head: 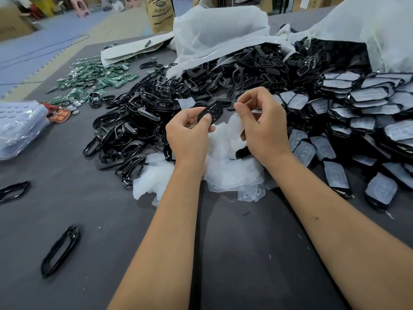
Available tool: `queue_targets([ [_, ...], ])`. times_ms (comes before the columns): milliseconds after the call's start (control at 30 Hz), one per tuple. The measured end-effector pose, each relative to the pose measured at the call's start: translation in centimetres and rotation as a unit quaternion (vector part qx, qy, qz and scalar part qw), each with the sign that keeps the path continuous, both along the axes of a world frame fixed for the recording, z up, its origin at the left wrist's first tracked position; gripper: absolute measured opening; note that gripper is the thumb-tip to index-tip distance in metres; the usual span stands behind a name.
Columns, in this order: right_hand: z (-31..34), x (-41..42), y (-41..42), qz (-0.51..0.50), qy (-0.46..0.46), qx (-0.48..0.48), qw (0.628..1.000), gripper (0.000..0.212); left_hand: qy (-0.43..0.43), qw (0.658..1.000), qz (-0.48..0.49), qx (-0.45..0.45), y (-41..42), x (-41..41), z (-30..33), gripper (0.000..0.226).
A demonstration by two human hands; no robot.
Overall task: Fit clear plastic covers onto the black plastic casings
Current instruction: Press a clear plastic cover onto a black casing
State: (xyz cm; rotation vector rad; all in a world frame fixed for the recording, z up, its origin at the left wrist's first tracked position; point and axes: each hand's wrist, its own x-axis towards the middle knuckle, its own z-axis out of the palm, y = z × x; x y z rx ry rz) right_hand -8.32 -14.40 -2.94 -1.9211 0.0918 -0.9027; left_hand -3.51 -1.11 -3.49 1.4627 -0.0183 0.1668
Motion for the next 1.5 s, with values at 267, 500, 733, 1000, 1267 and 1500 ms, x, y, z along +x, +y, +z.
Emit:
queue_targets([
  [267,-0.6,0.4,-0.5,0.130,0.059,0.148,0.979,0.019,-0.005,1.000,-0.007,0.024,-0.1,0.1,0.0,0.013],
  [500,-0.2,0.3,0.3,0.083,0.112,-0.087,0.986,0.022,-0.003,1.000,0.019,0.013,0.0,0.2,0.0,0.012],
  [733,-0.5,0.0,0.3,0.097,0.118,-0.104,0.983,0.017,-0.003,1.000,0.030,-0.004,-0.1,0.2,0.0,0.013],
  [1000,-0.6,0.2,0.1,0.084,0.067,0.029,0.994,0.010,0.004,0.999,0.038,-0.022,-0.2,0.2,0.1,0.012],
  [1267,-0.7,0.3,-0.4,0.096,0.036,0.130,0.986,0.018,-0.002,0.999,0.032,-0.018,-0.1,0.2,0.0,0.012],
  [1500,-0.3,0.3,-0.6,0.142,0.051,0.196,0.969,0.014,0.001,1.000,-0.018,-0.002,0.1,-0.1,0.1,0.016],
])
